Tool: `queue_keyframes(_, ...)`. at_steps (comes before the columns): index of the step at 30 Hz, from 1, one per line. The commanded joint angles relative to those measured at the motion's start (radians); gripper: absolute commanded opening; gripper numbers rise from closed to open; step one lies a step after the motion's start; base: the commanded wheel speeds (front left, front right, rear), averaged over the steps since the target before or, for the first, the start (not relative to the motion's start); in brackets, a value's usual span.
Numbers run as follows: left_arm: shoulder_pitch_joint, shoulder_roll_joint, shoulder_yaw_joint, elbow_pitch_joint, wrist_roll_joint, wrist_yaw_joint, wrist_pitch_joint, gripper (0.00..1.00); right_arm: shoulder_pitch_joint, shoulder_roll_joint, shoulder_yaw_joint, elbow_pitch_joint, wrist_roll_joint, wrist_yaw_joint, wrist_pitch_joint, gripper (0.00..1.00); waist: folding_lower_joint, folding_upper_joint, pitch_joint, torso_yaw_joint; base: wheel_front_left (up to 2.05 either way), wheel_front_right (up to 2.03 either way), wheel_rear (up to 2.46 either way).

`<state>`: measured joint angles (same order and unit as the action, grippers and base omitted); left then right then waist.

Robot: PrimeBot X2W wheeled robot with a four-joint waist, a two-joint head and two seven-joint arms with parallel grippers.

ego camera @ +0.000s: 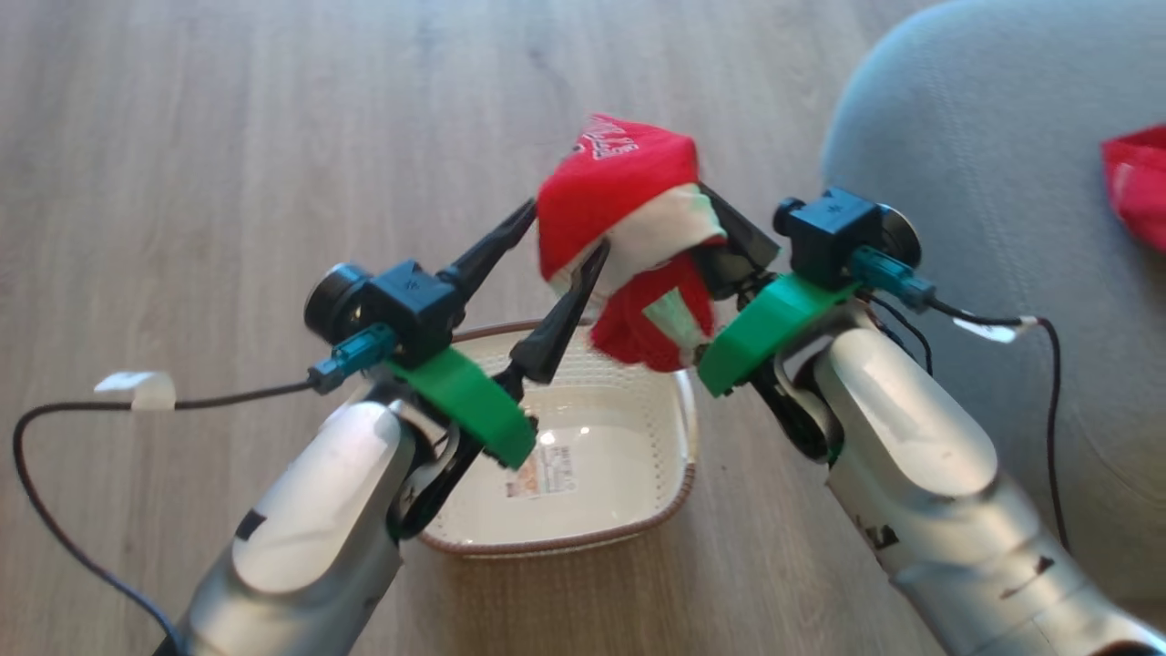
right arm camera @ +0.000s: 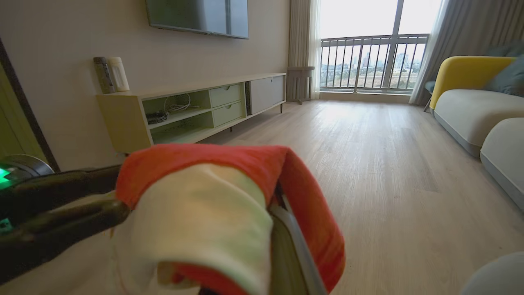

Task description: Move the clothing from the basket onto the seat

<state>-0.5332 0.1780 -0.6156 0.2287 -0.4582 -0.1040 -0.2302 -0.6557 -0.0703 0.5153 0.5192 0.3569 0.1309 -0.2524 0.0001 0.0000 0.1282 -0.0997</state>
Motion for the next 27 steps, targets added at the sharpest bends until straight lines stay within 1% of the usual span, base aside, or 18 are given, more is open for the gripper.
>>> queue_keyframes(1,-0.017,0.032,0.028,-0.016,-0.007,-0.008,-0.010,1.00,0.013,0.020,-0.020,-0.052,-0.009,0.000,-0.009,0.00,-0.0001,0.0000,0.002,-0.053,0.00,0.00,0.00)
queue_keyframes(2,-0.014,0.036,0.023,-0.012,-0.009,-0.010,-0.011,1.00,0.021,0.020,-0.032,-0.059,-0.014,0.000,-0.009,0.00,-0.0001,0.0000,0.003,-0.069,0.00,0.00,0.00)
queue_keyframes(3,-0.014,0.036,0.023,-0.012,-0.009,-0.010,-0.011,1.00,0.021,0.020,-0.032,-0.059,-0.014,0.000,-0.009,0.00,-0.0001,0.0000,0.003,-0.069,0.00,0.00,0.00)
queue_keyframes(5,-0.007,0.041,0.023,-0.008,-0.012,-0.012,-0.015,1.00,0.038,0.020,-0.053,-0.076,-0.024,0.000,-0.009,0.00,-0.0001,0.0000,0.005,-0.106,0.00,0.00,0.00)
queue_keyframes(10,0.012,0.053,0.022,0.004,-0.014,-0.015,-0.023,1.00,0.071,0.020,-0.075,-0.110,-0.038,0.000,-0.009,0.00,-0.0001,0.0000,0.004,-0.216,0.00,0.00,0.00)
queue_keyframes(14,0.015,0.055,0.020,0.005,-0.009,-0.016,-0.026,1.00,0.100,0.020,-0.107,-0.138,-0.028,0.000,-0.009,0.00,-0.0001,0.0000,0.005,-0.305,0.00,0.00,0.00)
queue_keyframes(19,0.026,0.056,0.030,0.006,-0.004,-0.015,-0.030,1.00,0.127,0.020,-0.121,-0.171,-0.035,0.000,-0.009,0.00,-0.0001,0.0000,0.002,-0.427,0.00,0.00,0.00)
queue_keyframes(21,0.019,0.044,0.018,0.005,0.000,-0.017,-0.030,1.00,0.147,0.020,-0.157,-0.189,-0.052,0.000,-0.009,0.00,-0.0001,0.0000,0.007,-0.444,0.00,0.00,0.00)
queue_keyframes(27,-0.031,0.021,-0.042,0.041,-0.004,-0.024,-0.031,1.00,0.245,0.020,-0.283,-0.276,-0.117,0.000,-0.009,0.00,-0.0001,0.0000,0.030,-0.462,0.00,0.00,0.00)
